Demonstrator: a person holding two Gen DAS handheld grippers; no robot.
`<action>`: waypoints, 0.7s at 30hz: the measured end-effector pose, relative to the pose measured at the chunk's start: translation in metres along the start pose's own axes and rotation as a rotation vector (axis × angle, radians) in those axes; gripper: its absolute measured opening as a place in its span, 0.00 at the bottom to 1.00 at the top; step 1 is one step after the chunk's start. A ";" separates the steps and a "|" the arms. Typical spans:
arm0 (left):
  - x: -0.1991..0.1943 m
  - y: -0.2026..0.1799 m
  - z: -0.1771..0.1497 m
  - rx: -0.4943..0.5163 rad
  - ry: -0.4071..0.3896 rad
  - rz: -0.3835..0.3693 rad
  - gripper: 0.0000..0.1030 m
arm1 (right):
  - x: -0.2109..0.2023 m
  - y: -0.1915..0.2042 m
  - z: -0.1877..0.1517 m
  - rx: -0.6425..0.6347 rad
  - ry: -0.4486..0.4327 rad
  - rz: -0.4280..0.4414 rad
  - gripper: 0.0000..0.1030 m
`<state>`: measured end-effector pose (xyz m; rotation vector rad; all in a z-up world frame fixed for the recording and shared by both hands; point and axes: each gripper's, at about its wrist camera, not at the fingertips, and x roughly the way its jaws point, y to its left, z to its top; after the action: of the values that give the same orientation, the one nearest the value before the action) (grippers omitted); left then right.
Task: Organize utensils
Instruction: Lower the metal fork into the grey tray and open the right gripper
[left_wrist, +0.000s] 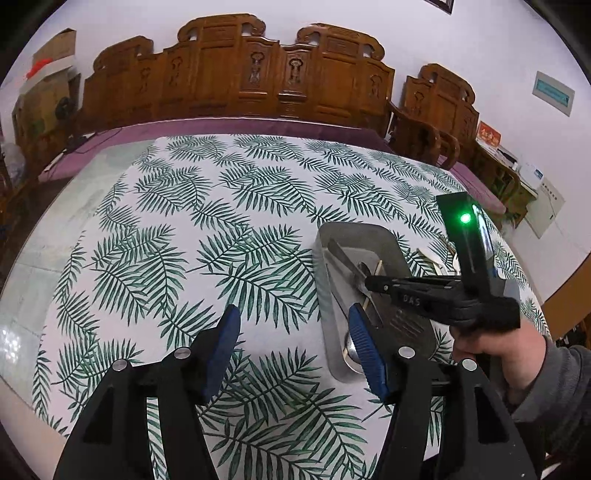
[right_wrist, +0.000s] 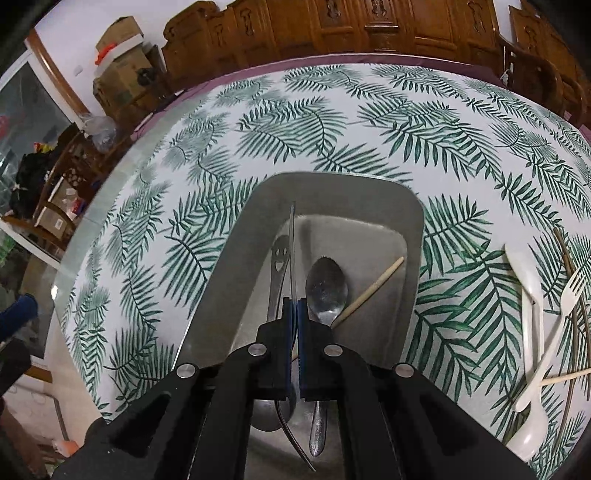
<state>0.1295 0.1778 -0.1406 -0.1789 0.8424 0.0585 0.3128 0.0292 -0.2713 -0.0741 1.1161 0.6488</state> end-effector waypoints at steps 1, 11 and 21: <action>0.000 0.000 0.000 0.000 0.000 0.000 0.56 | 0.002 0.001 -0.001 0.000 0.006 0.000 0.03; -0.001 -0.004 0.000 0.009 0.004 0.004 0.61 | 0.000 0.008 -0.004 -0.025 0.014 0.031 0.07; -0.003 -0.028 0.001 0.027 -0.004 -0.012 0.61 | -0.067 -0.008 -0.016 -0.117 -0.112 0.040 0.07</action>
<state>0.1321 0.1504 -0.1339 -0.1587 0.8377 0.0367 0.2855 -0.0135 -0.2240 -0.1147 0.9738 0.7448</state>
